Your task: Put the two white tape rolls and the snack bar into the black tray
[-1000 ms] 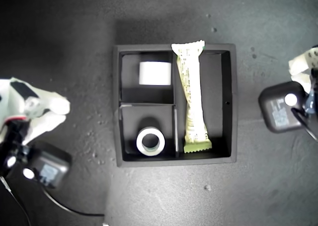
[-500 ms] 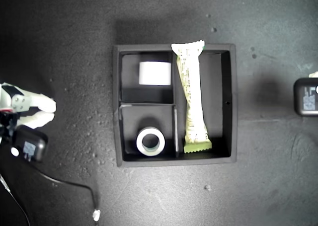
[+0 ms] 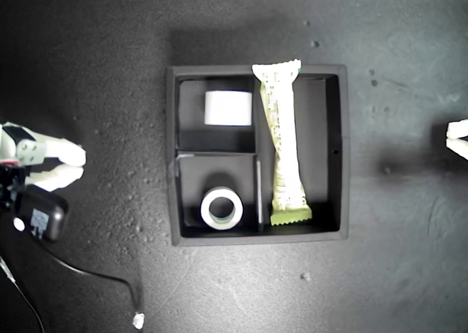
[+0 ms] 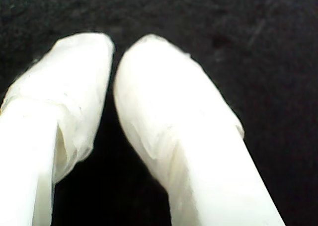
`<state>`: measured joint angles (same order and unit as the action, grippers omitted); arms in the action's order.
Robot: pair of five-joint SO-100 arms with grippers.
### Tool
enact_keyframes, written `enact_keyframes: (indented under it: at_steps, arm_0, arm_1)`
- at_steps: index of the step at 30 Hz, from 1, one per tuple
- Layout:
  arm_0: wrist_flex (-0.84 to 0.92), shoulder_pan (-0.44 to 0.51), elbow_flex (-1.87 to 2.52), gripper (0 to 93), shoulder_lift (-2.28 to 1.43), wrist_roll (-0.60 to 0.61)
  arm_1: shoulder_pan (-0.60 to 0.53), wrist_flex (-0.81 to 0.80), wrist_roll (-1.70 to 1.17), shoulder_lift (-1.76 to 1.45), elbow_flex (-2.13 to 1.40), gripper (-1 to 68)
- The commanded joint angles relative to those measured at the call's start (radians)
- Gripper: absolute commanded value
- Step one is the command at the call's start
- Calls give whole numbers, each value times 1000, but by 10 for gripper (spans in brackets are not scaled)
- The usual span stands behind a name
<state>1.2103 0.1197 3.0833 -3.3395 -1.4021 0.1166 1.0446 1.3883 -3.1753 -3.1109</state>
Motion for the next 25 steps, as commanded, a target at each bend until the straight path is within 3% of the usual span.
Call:
enact_keyframes:
  at_steps: [1, 2, 5, 8, 10, 25]
  arm_0:
    - [14, 2, 55, 2, -48, 78]
    - [20, -2, 55, 2, -48, 140]
    - [58, 14, 55, 2, -48, 127]
    - [124, 9, 55, 1, -48, 206]
    - [172, 3, 55, 2, -48, 140]
    - [179, 17, 55, 2, -46, 133]
  arm_1:
    - [0, 104, 20, -21, -14, 0]
    - [-3, 141, 20, -21, -14, 0]
    - [-17, 187, -41, -21, -14, 0]
    - [18, 230, -155, -21, -14, 1]
    - [17, 230, -160, -21, -14, 2]
    - [-12, 232, -155, -21, -14, 2]
